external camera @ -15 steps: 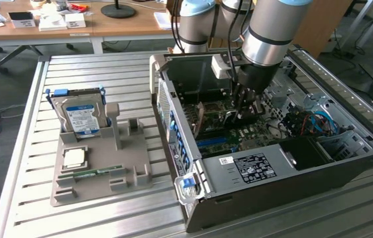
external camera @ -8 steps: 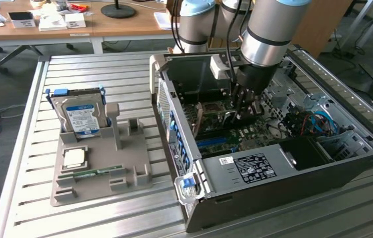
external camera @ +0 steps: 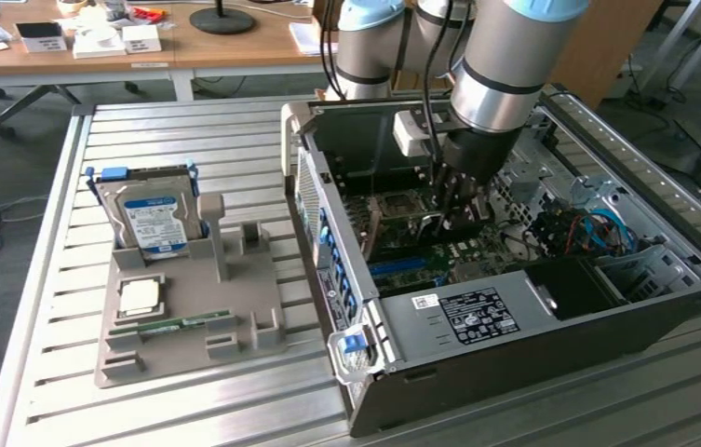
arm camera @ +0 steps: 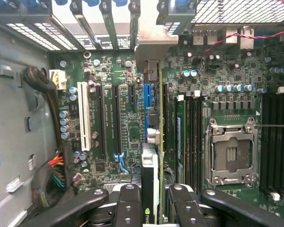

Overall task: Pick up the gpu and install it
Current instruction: 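Insert the gpu into the slot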

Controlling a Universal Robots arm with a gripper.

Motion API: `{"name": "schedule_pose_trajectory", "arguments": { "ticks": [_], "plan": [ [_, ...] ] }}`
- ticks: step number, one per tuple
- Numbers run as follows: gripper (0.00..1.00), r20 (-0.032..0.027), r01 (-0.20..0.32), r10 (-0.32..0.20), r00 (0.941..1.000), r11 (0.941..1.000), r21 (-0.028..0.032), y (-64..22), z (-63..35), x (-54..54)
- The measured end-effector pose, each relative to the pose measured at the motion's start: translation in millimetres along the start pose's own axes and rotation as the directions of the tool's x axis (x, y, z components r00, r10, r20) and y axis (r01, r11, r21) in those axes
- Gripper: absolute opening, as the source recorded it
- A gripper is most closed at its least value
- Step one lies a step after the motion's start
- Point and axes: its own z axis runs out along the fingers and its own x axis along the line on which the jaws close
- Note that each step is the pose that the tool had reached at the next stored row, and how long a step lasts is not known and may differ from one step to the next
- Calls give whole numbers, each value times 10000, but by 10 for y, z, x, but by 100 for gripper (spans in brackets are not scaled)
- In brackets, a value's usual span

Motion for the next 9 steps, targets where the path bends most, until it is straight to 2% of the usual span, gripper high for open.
{"name": "schedule_pose_trajectory", "arguments": {
  "ticks": [9],
  "plan": [
    [27,-5,0,0,10000,10000,0,44,58,6]
  ]
}}
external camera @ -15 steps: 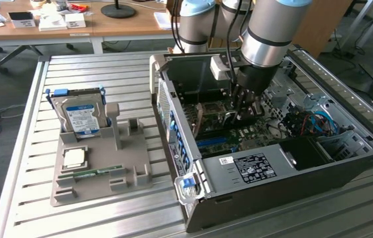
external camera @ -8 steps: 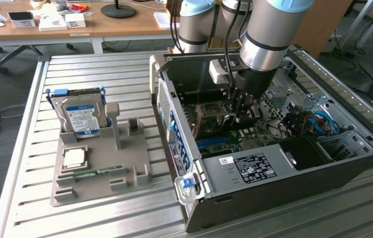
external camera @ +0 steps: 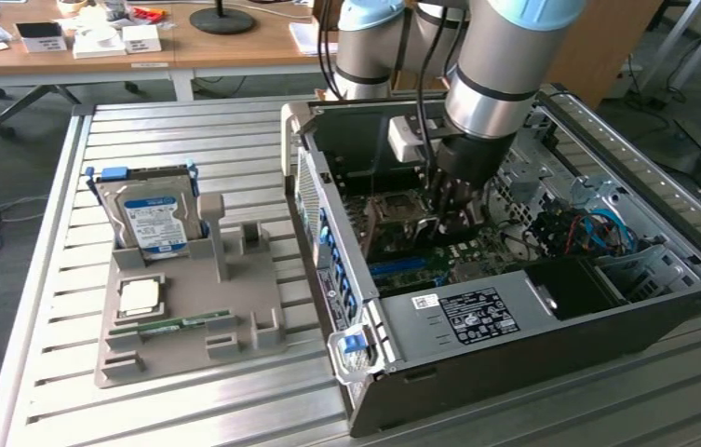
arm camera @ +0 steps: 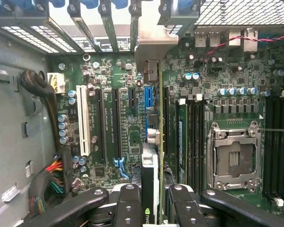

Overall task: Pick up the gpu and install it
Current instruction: 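Insert the gpu into the slot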

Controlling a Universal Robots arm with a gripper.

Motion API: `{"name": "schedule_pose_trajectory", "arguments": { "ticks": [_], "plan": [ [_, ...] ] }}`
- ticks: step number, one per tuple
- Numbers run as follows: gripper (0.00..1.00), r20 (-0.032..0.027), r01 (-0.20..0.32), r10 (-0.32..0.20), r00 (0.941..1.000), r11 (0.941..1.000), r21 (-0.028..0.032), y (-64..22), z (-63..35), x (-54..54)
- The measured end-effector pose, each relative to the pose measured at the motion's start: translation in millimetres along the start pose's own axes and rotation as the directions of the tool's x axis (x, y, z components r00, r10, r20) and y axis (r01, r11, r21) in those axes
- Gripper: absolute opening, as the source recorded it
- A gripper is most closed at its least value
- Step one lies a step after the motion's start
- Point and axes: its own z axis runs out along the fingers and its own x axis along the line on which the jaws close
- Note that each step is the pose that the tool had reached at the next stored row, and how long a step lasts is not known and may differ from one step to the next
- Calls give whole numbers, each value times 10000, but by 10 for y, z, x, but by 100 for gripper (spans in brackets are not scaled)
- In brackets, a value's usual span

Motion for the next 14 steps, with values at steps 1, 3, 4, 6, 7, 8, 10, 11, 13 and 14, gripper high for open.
{"name": "schedule_pose_trajectory", "arguments": {
  "ticks": [1,3,4,6,7,8,10,11,13,14],
  "plan": [
    [27,0,-2,2,10000,10000,1,5,9,1],
    [27,0,-2,2,10000,10000,1,14,21,2],
    [27,-1,-1,1,10000,10000,-1,20,22,4],
    [27,0,-1,1,10000,10000,0,29,24,11],
    [27,0,0,0,10000,10000,0,32,24,14],
    [27,1,-2,2,10000,10000,1,36,26,15],
    [27,-1,-2,2,10000,10000,0,47,29,21],
    [27,-1,-1,1,10000,10000,0,50,30,25],
    [27,1,-1,1,10000,10000,1,57,38,31],
    [27,1,-2,2,10000,10000,1,61,44,33]
  ]
}}
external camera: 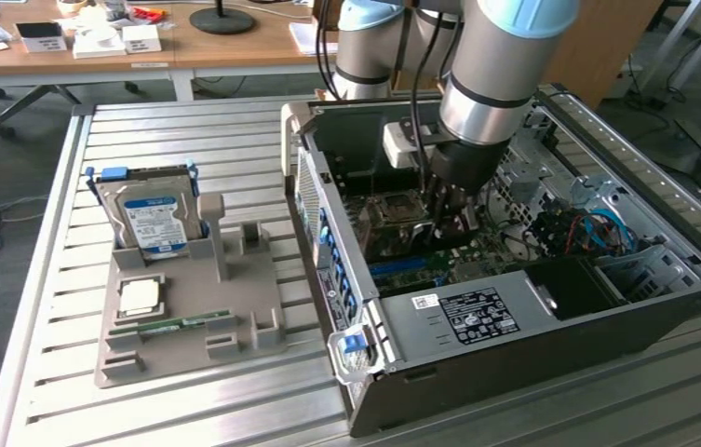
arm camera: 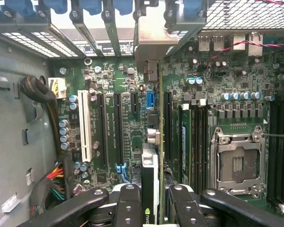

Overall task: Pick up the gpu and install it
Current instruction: 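Insert the gpu into the slot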

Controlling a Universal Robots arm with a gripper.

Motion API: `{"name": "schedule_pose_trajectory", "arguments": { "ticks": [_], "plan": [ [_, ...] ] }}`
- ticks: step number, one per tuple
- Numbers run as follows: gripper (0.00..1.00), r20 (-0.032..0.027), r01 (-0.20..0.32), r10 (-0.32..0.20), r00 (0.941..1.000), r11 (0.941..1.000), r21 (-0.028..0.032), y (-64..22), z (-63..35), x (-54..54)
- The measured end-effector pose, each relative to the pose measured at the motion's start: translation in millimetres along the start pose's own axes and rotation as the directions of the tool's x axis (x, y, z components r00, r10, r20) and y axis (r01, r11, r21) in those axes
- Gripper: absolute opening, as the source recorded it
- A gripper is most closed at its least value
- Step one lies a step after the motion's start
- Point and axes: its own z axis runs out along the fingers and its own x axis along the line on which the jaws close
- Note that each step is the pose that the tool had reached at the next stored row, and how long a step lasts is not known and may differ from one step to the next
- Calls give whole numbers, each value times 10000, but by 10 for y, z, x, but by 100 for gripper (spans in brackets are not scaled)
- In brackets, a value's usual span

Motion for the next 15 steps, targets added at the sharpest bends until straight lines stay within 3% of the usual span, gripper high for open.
{"name": "schedule_pose_trajectory", "arguments": {
  "ticks": [15],
  "plan": [
    [27,-3,0,0,10000,10000,1,79,60,8]
  ]
}}
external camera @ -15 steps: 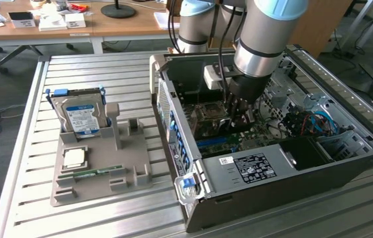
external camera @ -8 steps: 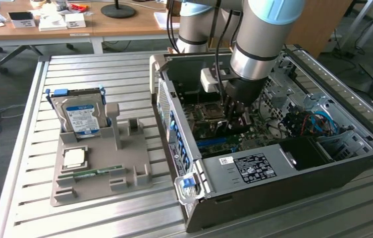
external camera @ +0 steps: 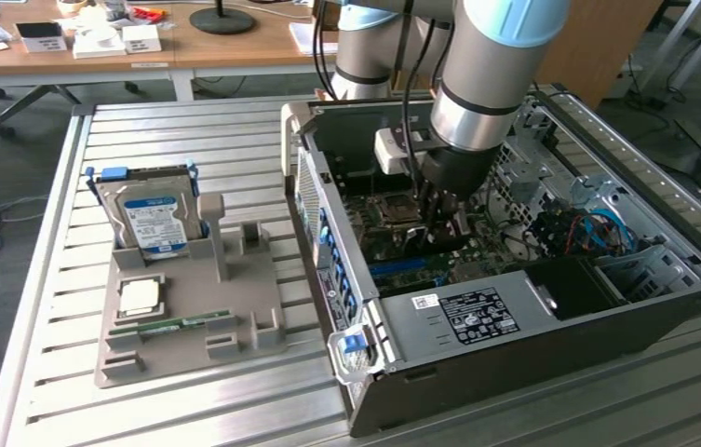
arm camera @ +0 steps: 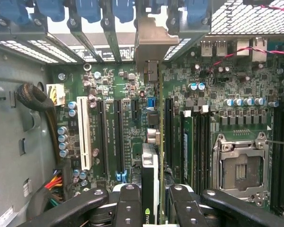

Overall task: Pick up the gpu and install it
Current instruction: 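Insert the gpu into the slot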

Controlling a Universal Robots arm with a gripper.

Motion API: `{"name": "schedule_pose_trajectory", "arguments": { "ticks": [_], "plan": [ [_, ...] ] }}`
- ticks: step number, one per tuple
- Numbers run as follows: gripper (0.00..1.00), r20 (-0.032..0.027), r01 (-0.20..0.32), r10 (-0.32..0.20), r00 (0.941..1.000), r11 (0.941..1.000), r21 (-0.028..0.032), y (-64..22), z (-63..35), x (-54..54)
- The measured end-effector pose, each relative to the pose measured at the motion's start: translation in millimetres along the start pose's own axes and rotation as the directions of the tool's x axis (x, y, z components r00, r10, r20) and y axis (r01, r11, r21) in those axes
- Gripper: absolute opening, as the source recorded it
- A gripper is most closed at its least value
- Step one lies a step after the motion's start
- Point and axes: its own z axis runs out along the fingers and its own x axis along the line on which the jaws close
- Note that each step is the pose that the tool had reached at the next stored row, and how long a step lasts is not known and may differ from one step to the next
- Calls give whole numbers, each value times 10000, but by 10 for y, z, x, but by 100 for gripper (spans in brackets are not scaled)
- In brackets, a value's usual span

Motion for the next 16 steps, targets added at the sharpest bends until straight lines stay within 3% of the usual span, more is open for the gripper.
{"name": "schedule_pose_trajectory", "arguments": {
  "ticks": [8,16],
  "plan": [
    [27,-9,1,-1,10000,10000,-3,2,-1,1],
    [27,-40,-1,1,10000,10000,-42,-1,-2,0]
  ]
}}
